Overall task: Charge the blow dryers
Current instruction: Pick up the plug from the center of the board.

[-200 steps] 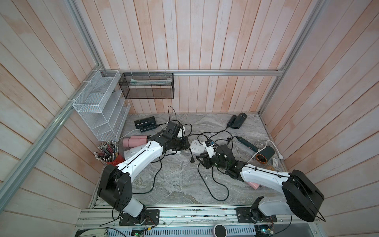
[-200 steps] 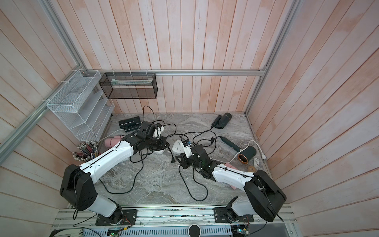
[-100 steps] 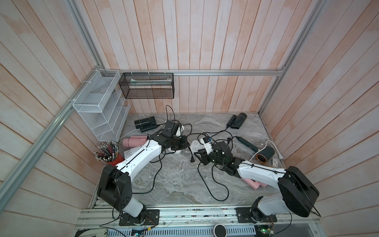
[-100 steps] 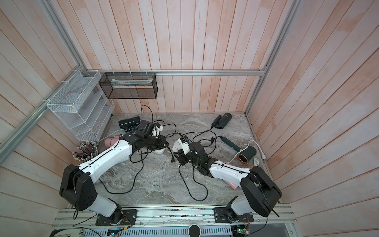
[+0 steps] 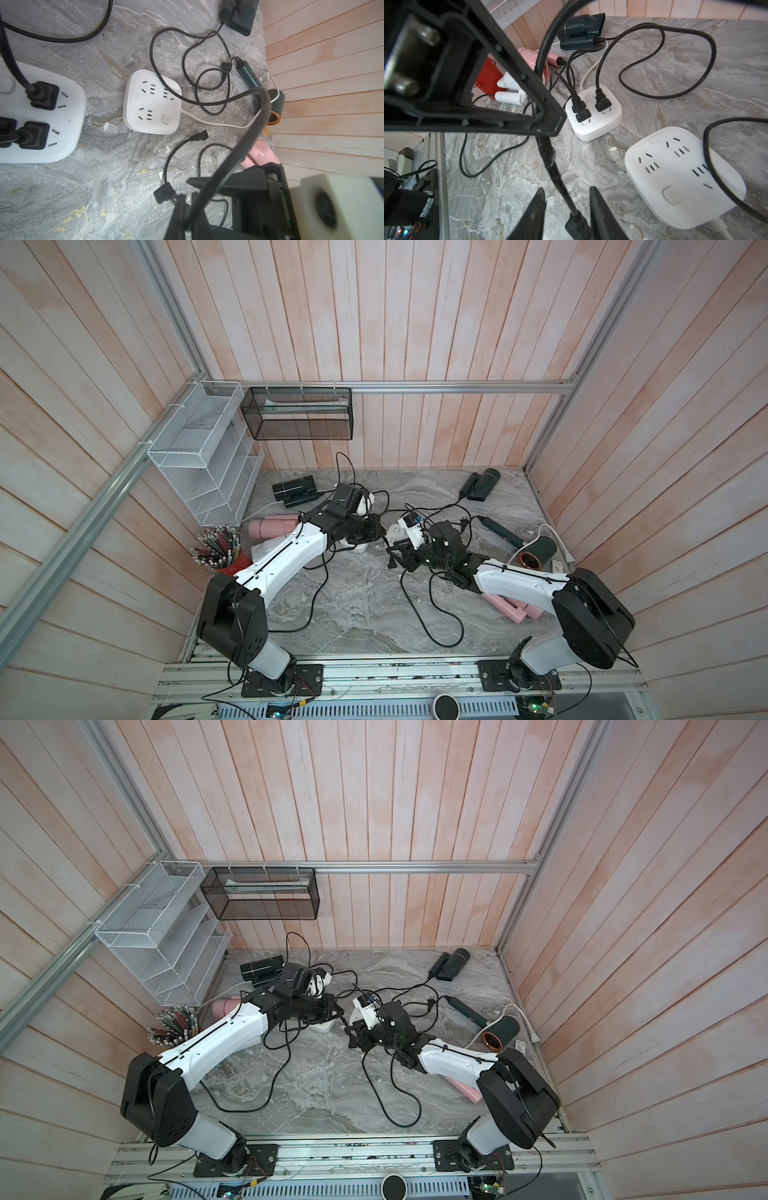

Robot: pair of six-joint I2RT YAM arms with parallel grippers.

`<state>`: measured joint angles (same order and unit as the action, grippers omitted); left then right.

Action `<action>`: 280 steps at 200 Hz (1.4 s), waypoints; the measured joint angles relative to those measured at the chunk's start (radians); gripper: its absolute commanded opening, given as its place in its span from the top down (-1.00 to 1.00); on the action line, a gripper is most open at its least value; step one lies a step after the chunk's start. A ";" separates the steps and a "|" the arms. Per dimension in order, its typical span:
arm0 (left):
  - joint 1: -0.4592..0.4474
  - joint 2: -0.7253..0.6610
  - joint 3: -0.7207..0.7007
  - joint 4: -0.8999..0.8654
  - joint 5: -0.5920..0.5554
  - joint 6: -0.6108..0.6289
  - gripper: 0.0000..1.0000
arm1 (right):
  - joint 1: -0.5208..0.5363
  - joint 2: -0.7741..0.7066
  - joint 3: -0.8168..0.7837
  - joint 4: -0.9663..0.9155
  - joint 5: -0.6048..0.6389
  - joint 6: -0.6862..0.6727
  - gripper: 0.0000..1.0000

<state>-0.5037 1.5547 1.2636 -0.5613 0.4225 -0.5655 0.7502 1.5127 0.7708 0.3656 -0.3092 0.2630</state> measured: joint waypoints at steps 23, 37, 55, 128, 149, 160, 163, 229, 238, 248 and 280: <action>0.001 0.000 0.000 0.000 0.011 0.000 0.84 | 0.000 0.021 0.015 -0.001 -0.005 -0.006 0.52; 0.002 0.000 0.000 0.001 0.015 0.000 0.84 | 0.000 0.029 0.026 -0.001 -0.008 -0.008 0.61; 0.007 0.000 0.000 0.009 0.027 -0.002 0.83 | 0.000 0.029 0.035 -0.002 -0.011 -0.009 0.71; 0.040 -0.031 -0.045 0.100 0.117 -0.013 0.33 | 0.002 0.026 0.044 -0.020 -0.025 -0.024 0.97; 0.052 -0.099 -0.124 0.172 0.148 0.007 0.26 | 0.002 0.013 0.044 -0.041 -0.026 -0.027 0.97; 0.058 -0.144 -0.179 0.216 0.163 0.021 0.24 | 0.002 0.002 0.044 -0.055 -0.026 -0.029 0.97; 0.059 -0.160 -0.196 0.227 0.170 0.026 0.24 | 0.002 -0.002 0.044 -0.059 -0.026 -0.030 0.97; 0.063 -0.374 -0.478 0.430 0.251 0.085 0.21 | -0.005 -0.055 0.060 -0.129 -0.062 -0.043 0.97; 0.063 -0.392 -0.497 0.442 0.255 0.089 0.20 | -0.007 -0.056 0.066 -0.137 -0.065 -0.046 0.97; 0.063 -0.404 -0.508 0.453 0.259 0.095 0.19 | -0.008 -0.056 0.071 -0.145 -0.067 -0.047 0.97; 0.061 -0.405 -0.509 0.481 0.280 0.110 0.15 | -0.008 -0.056 0.101 -0.182 -0.086 -0.052 0.98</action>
<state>-0.4431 1.1500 0.7551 -0.0803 0.7025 -0.4553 0.7425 1.4563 0.8722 0.1841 -0.3954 0.2111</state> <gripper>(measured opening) 0.422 0.072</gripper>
